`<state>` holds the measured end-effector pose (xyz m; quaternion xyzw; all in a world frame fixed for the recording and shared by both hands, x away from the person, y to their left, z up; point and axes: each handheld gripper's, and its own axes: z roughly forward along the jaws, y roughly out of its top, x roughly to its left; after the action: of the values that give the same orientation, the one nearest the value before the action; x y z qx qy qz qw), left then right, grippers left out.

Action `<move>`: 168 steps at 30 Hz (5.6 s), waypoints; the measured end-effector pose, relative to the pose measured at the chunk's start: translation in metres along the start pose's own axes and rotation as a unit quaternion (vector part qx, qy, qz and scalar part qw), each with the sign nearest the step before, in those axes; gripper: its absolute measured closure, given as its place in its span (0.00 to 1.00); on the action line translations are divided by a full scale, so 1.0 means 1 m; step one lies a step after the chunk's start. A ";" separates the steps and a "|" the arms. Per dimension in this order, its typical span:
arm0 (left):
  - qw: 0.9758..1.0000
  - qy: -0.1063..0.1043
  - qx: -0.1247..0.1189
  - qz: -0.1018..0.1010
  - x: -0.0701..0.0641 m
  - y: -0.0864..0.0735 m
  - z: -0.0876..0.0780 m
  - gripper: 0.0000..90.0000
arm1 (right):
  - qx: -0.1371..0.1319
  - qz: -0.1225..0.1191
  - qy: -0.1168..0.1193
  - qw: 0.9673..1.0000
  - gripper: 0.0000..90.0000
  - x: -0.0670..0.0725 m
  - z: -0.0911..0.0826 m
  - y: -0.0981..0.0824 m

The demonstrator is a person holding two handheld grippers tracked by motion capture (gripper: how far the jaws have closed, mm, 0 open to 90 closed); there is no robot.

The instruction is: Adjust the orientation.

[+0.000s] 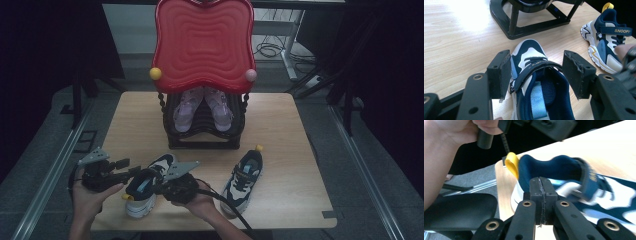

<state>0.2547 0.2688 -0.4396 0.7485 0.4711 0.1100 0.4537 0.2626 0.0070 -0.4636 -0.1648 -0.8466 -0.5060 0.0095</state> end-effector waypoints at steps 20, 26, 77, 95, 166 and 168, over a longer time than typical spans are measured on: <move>1.000 0.002 0.009 0.000 -0.003 -0.001 0.005 0.44 | -0.030 0.028 -0.092 0.995 0.99 -0.027 -0.117 -0.042; 1.000 -0.008 0.007 0.001 -0.001 0.002 0.009 0.44 | -0.040 0.048 -0.127 0.990 0.99 -0.036 -0.143 -0.057; 1.000 -0.019 0.024 0.004 -0.003 0.003 0.017 0.43 | 0.012 0.088 -0.169 0.982 1.00 -0.052 -0.200 -0.152; 0.999 -0.022 0.029 0.008 -0.005 0.002 0.018 0.43 | 0.016 0.072 -0.131 0.989 1.00 -0.048 -0.186 -0.151; 1.000 -0.014 0.028 0.006 -0.002 0.000 0.013 0.43 | -0.004 0.047 -0.230 0.972 1.00 -0.031 -0.108 -0.109; 1.000 -0.014 0.027 0.006 -0.002 0.000 0.012 0.43 | -0.020 0.053 -0.229 0.972 1.00 -0.032 -0.121 -0.105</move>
<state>0.2611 0.2605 -0.4463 0.7644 0.4635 0.0896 0.4392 0.2447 -0.1512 -0.4998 -0.3211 -0.8060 -0.4706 -0.1608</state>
